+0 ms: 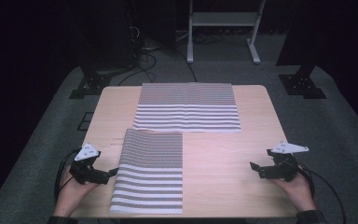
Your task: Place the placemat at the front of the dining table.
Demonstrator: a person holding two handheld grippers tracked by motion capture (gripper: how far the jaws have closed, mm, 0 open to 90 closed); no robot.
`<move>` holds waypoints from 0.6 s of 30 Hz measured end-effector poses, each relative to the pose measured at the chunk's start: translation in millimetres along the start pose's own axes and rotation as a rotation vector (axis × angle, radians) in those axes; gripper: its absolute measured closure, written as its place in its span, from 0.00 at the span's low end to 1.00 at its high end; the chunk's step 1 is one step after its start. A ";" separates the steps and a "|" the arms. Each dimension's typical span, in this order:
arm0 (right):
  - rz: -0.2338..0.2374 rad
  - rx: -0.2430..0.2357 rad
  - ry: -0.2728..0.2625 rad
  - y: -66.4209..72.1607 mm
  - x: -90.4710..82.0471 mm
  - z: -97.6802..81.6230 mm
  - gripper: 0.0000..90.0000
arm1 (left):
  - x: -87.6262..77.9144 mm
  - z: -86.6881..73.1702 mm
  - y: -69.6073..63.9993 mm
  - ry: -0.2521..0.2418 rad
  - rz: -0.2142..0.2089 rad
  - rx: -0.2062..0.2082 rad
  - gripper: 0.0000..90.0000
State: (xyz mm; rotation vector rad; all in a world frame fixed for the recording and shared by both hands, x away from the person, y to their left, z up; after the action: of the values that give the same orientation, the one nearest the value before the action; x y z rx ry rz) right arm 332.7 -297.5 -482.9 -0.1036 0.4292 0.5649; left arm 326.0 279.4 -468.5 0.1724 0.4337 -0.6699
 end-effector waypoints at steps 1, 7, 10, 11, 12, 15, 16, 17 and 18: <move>-0.001 0.001 0.003 0.5 -2.0 -3.6 0.10 | -1.5 -2.5 0.4 0.005 0.003 0.001 0.00; -0.001 0.013 0.023 1.5 -12.3 -24.5 0.10 | -8.5 -20.0 4.6 0.032 0.026 -0.016 0.00; -0.004 0.011 0.037 0.8 -16.3 -34.8 0.10 | -11.1 -29.9 6.4 0.054 0.035 -0.021 0.00; -0.003 0.012 0.044 0.5 -17.5 -38.1 0.10 | -11.9 -33.1 7.0 0.064 0.039 -0.025 0.00; -0.004 0.016 0.048 0.2 -19.0 -40.8 0.10 | -12.5 -36.1 7.5 0.069 0.042 -0.028 0.00; -0.009 0.016 0.052 -0.9 -23.6 -47.0 0.10 | -14.1 -44.3 8.7 0.090 0.054 -0.030 0.00; -0.010 0.017 0.054 -1.1 -25.1 -49.0 0.10 | -14.3 -46.7 8.9 0.096 0.057 -0.028 0.00; -0.011 0.017 0.056 -1.6 -26.2 -50.9 0.10 | -14.3 -48.8 8.5 0.103 0.056 -0.027 0.00; -0.010 0.018 0.059 -2.0 -27.2 -52.9 0.10 | -14.6 -50.5 8.5 0.112 0.057 -0.022 0.00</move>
State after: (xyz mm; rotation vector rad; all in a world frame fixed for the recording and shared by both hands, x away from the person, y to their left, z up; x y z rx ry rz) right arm 293.9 -323.9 -519.4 -0.1057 0.4904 0.5492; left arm 304.3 308.9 -507.2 0.2017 0.5417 -0.6014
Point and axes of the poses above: each handheld gripper's, and its own axes: x roughly forward along the jaws, z roughly out of its top, y roughly to its left, the point moved 5 cm from there along x, roughly forward along the jaws, and after that the axes turned 15 degrees about -y, right-handed, at the moved point
